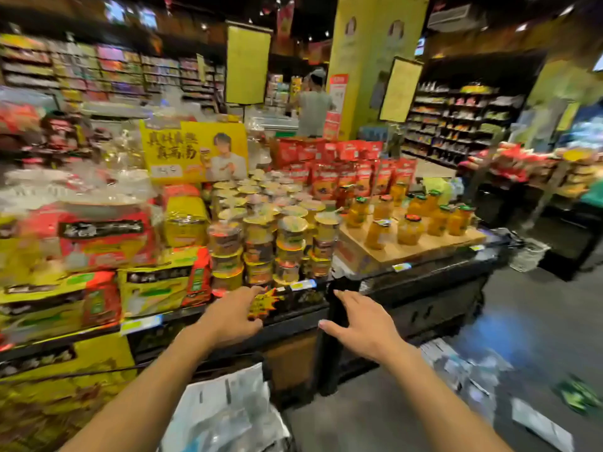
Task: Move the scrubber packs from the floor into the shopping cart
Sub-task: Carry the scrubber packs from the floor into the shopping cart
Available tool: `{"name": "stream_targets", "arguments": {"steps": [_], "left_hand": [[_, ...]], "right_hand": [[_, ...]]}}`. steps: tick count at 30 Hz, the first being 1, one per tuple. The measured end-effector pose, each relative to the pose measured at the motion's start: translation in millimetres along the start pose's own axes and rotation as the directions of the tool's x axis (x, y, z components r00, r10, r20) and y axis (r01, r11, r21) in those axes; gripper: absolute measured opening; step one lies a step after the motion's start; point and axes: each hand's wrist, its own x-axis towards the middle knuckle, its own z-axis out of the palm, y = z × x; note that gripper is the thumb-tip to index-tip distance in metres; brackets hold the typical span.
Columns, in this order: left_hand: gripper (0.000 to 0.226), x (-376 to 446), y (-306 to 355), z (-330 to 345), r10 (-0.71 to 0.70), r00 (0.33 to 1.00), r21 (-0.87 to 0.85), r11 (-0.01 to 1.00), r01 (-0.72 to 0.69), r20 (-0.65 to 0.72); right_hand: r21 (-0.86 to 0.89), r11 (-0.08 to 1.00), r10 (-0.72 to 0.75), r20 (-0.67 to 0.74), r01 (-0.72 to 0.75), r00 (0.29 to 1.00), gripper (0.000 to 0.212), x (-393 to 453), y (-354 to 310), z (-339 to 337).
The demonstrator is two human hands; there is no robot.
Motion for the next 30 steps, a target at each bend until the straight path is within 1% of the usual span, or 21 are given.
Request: {"name": "stream_targets", "arguments": {"steps": [2, 5, 7, 10, 12, 14, 18, 21, 25, 30], "left_hand": [[0.073, 29.0, 62.5, -4.1, 0.124, 0.992, 0.031, 0.992, -0.124, -0.001], [0.068, 65.9, 163.2, 2.2, 0.307, 0.951, 0.039, 0.951, -0.308, 0.032], [0.066, 86.6, 229.6, 12.0, 0.405, 0.913, 0.037, 0.913, -0.407, 0.044], [0.071, 114.4, 328.2, 28.1, 0.534, 0.844, 0.047, 0.843, -0.536, 0.040], [0.075, 130.3, 392.9, 39.0, 0.605, 0.795, 0.065, 0.793, -0.606, 0.035], [0.073, 145.2, 452.6, 51.4, 0.667, 0.744, 0.075, 0.741, -0.667, 0.037], [0.075, 175.0, 551.7, 89.5, 0.749, 0.660, 0.055, 0.658, -0.751, 0.057], [0.073, 194.1, 615.6, 121.7, 0.781, 0.620, 0.061, 0.617, -0.785, 0.080], [0.075, 226.3, 682.9, 156.7, 0.817, 0.568, 0.098, 0.561, -0.822, 0.096], [0.077, 296.3, 747.1, 194.0, 0.815, 0.555, 0.131, 0.540, -0.831, 0.164]], "right_hand": [[0.009, 0.994, 0.113, -0.061, -0.113, 0.992, 0.089, -26.9, 48.4, -24.6], [0.032, 0.960, 0.281, -0.143, -0.279, 0.949, 0.088, -75.9, 124.1, -57.1], [0.056, 0.924, 0.381, -0.184, -0.378, 0.906, 0.087, -107.7, 176.3, -75.0], [0.084, 0.864, 0.502, -0.235, -0.497, 0.832, 0.088, -155.2, 252.4, -99.4], [0.097, 0.818, 0.571, -0.264, -0.568, 0.777, 0.088, -187.0, 302.1, -113.0], [0.114, 0.763, 0.640, -0.271, -0.636, 0.719, 0.087, -216.3, 346.3, -122.4], [0.147, 0.654, 0.748, -0.274, -0.742, 0.605, 0.087, -263.8, 423.0, -133.0], [0.157, 0.586, 0.799, -0.274, -0.795, 0.536, 0.087, -289.1, 471.6, -139.8], [0.149, 0.522, 0.840, -0.258, -0.840, 0.477, 0.087, -300.9, 533.2, -141.1], [0.137, 0.473, 0.871, -0.223, -0.870, 0.439, 0.089, -280.5, 614.7, -140.8]]}}
